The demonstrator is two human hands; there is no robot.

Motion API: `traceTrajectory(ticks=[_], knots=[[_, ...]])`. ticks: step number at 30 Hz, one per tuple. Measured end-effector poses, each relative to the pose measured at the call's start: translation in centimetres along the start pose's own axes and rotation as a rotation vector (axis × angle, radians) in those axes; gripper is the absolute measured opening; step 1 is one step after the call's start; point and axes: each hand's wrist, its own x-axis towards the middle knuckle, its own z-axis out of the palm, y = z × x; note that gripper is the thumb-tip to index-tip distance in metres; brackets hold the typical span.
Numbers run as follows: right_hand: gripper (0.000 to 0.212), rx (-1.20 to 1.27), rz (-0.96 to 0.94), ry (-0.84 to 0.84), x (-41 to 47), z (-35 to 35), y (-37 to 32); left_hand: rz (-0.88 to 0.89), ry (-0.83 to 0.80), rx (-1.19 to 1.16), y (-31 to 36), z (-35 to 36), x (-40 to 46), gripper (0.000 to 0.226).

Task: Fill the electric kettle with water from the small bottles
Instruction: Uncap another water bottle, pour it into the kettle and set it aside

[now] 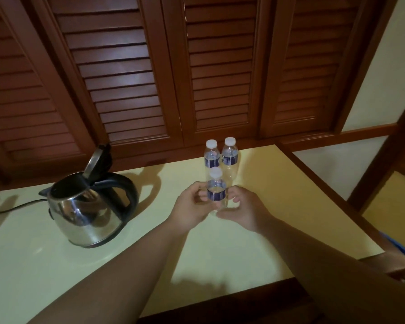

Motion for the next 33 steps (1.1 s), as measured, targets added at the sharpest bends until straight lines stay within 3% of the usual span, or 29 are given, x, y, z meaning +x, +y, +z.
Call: traceTrajectory(ticks=[7, 10, 13, 15, 22, 33], knots=[[0.040, 0.033, -0.023, 0.042, 0.9, 0.2, 0.6, -0.041, -0.039, -0.022, -0.3, -0.7, 0.6, 0.049], [0.044, -0.041, 0.000, 0.081, 1.4, -0.1, 1.1, -0.044, -0.013, 0.305, -1.2, -2.3, 0.5, 0.058], [0.048, -0.100, 0.037, 0.144, 2.0, -0.5, 2.0, 0.003, -0.121, 0.713, -2.6, -3.9, 0.4, 0.072], [0.050, -0.110, 0.088, 0.178, 2.4, -0.9, 2.4, -0.005, -0.155, 0.817, -3.3, -4.2, 0.2, 0.078], [0.052, -0.105, 0.230, 0.252, 3.7, -1.5, 3.0, 0.016, -0.150, 0.859, -4.3, -4.2, -0.3, 0.084], [0.061, -0.119, 0.297, 0.247, 4.3, -1.1, 2.6, 0.020, -0.157, 0.828, -4.3, -4.3, -0.4, 0.078]])
